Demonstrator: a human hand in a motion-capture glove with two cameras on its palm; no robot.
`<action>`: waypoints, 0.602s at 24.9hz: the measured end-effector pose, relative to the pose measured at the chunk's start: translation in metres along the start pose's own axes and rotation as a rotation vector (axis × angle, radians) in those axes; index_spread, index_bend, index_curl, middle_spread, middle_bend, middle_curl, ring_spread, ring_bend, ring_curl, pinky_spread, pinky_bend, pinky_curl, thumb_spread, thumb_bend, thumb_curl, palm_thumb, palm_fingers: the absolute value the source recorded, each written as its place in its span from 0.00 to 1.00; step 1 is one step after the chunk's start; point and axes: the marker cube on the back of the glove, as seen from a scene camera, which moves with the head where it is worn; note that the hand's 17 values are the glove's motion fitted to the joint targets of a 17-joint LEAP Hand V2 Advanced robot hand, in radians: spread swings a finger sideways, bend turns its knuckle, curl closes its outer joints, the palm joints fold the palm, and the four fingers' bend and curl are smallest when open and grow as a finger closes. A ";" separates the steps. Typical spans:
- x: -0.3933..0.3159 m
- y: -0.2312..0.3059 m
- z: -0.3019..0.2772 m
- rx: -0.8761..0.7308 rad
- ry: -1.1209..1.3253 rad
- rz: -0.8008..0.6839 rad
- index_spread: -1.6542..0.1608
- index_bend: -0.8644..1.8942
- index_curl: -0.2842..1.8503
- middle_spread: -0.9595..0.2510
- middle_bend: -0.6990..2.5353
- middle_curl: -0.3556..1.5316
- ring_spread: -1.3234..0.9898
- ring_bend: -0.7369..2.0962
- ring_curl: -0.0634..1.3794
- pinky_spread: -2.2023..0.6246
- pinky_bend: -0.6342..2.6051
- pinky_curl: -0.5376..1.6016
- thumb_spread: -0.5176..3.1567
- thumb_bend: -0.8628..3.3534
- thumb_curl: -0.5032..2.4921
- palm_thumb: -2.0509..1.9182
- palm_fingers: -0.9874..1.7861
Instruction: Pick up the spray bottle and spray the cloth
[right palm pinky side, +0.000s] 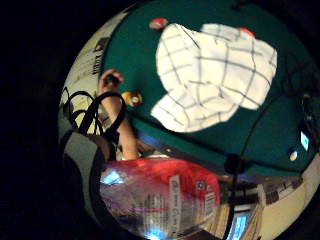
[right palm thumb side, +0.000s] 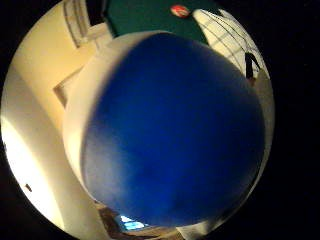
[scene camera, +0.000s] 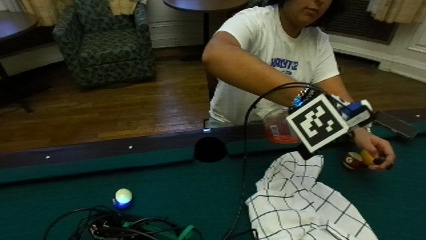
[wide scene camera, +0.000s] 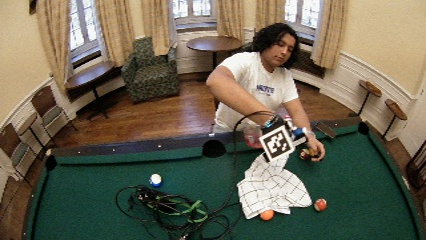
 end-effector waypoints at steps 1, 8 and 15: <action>-0.012 -0.002 -0.005 0.047 -0.018 -0.042 0.76 0.38 0.40 0.61 0.41 0.46 0.49 0.51 0.36 0.68 0.34 0.44 0.25 0.20 0.43 0.75 0.85; -0.088 0.000 -0.030 0.244 -0.099 -0.325 0.76 0.38 0.40 0.62 0.41 0.46 0.49 0.51 0.36 0.68 0.34 0.44 0.25 0.20 0.43 0.75 0.85; -0.163 -0.013 -0.003 0.301 -0.303 -0.597 0.76 0.38 0.41 0.62 0.41 0.46 0.49 0.51 0.36 0.69 0.35 0.44 0.25 0.20 0.43 0.75 0.85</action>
